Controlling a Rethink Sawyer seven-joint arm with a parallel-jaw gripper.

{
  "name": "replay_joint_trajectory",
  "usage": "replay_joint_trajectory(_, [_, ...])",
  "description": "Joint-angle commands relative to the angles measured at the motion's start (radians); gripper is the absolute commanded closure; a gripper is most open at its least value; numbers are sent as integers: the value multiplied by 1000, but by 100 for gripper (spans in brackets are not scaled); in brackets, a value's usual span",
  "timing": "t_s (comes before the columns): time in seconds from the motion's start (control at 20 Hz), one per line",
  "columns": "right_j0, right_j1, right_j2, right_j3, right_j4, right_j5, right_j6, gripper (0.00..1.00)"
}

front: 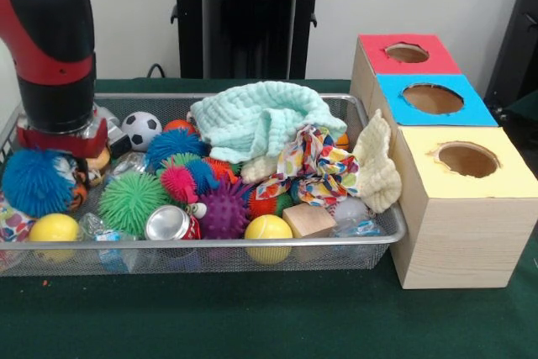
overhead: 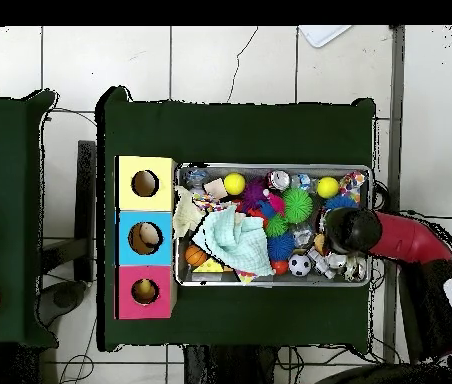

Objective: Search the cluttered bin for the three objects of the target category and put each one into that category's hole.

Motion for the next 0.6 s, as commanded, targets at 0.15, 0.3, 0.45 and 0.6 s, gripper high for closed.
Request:
replay_joint_trajectory(0.15, [105,-322,30,246,128,192,47,100])
replay_joint_trajectory(0.3, [148,-360,4,259,159,238,86,100])
replay_joint_trajectory(0.45, [174,-367,-7,263,181,242,110,100])
replay_joint_trajectory(0.6, [193,-354,-15,258,194,229,126,100])
